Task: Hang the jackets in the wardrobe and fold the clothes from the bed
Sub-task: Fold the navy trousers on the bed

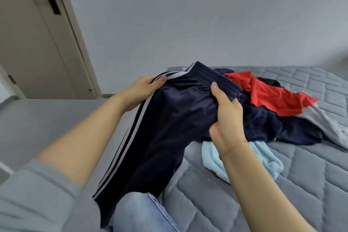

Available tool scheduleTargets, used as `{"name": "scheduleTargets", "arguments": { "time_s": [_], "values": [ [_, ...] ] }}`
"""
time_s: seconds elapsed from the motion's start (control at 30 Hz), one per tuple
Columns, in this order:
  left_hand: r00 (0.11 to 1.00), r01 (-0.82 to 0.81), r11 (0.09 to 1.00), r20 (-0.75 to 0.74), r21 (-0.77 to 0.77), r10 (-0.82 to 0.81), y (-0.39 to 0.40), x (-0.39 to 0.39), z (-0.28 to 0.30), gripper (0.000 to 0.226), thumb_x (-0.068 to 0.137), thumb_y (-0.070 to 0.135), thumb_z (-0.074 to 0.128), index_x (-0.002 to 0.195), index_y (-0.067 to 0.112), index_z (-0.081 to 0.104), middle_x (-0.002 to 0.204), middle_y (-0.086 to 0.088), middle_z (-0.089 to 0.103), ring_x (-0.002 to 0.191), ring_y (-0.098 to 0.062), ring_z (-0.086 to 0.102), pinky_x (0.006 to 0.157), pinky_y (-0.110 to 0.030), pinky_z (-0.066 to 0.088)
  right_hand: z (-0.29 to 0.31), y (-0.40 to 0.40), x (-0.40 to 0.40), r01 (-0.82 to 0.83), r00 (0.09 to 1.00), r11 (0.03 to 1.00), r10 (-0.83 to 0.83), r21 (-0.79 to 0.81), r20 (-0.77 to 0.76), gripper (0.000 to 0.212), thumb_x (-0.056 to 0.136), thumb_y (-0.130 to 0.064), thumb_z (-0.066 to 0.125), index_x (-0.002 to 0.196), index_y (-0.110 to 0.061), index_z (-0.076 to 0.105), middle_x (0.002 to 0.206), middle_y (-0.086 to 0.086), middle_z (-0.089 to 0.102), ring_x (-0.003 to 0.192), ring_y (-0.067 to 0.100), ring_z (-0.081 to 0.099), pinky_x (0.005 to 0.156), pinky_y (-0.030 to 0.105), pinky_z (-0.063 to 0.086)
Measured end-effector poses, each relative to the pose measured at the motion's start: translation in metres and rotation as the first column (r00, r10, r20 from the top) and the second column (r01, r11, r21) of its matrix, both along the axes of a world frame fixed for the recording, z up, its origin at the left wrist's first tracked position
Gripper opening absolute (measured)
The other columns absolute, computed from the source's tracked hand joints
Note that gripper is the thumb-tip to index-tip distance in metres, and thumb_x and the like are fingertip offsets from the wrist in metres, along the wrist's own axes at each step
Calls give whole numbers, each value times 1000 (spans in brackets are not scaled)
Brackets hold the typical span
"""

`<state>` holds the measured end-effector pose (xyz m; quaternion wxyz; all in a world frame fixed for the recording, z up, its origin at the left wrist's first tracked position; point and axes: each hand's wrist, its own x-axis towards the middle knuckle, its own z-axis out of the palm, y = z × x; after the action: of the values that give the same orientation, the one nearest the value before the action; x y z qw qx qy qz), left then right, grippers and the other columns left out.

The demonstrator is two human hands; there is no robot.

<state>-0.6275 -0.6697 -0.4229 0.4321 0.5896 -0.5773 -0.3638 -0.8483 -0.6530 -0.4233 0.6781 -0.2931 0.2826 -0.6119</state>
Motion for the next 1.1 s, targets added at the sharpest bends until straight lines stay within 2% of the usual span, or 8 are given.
{"name": "scheduleTargets", "arguments": {
  "time_s": [0.27,0.43,0.63,0.83,0.9,0.97,1.03,1.1],
  "values": [
    [962,263,962,56,73,-268,-130,-189,-63,30,95,48,55,109,27,71,105,9,73,98,-5,67,82,-18,53,-74,-64,-172,334,942,927,-332,169,-40,36,94,-12,63,127,1,59,120,13,69,111,23,66,96,36,53],
    [929,255,951,229,174,-291,-161,-279,-144,35,93,34,64,125,20,58,123,-2,63,110,-16,59,93,-32,48,-150,-103,-275,470,882,814,-447,343,-148,23,92,-17,66,115,-10,65,104,3,75,89,16,72,68,29,59],
    [825,190,950,485,248,-291,-105,-283,-255,50,91,39,64,138,32,48,153,6,34,141,-18,31,114,-43,28,-260,-109,-346,453,889,623,-370,638,-271,58,91,-37,66,139,-8,51,135,9,59,119,28,59,98,43,49],
    [787,94,978,587,188,-189,-58,-272,-300,62,97,48,49,152,36,23,164,4,0,151,-15,-4,119,-46,-7,-285,-77,-311,388,906,708,-411,590,-102,47,92,-30,65,137,-19,54,131,4,63,117,19,62,100,41,50],
    [817,108,976,542,191,-196,-43,-277,-298,61,98,45,48,152,35,23,164,5,2,150,-13,-4,118,-42,-9,-282,-66,-290,347,870,648,-492,678,25,40,97,-20,60,137,-21,52,128,-11,57,100,-17,58,88,10,47],
    [917,117,975,355,191,-180,-24,-282,-289,53,98,38,54,147,36,35,161,10,15,149,-7,5,119,-35,-4,-278,-42,-269,337,875,629,-484,701,13,35,100,-13,51,131,-27,44,107,-20,46,82,-32,45,75,-3,38],
    [994,56,968,74,245,-76,-1,-280,-276,37,96,31,58,131,43,51,150,22,33,142,2,22,118,-24,13,-289,-18,-249,412,887,645,-447,643,-120,25,98,-14,57,122,-21,53,111,-16,56,97,-16,56,86,7,44],
    [989,-36,929,-117,368,85,23,-268,-263,28,96,26,60,115,47,60,134,29,49,130,6,41,103,-14,32,-289,12,-222,317,943,656,-295,685,-153,11,95,-13,63,105,-13,60,115,-3,64,111,10,61,100,27,47]
  ]
}}
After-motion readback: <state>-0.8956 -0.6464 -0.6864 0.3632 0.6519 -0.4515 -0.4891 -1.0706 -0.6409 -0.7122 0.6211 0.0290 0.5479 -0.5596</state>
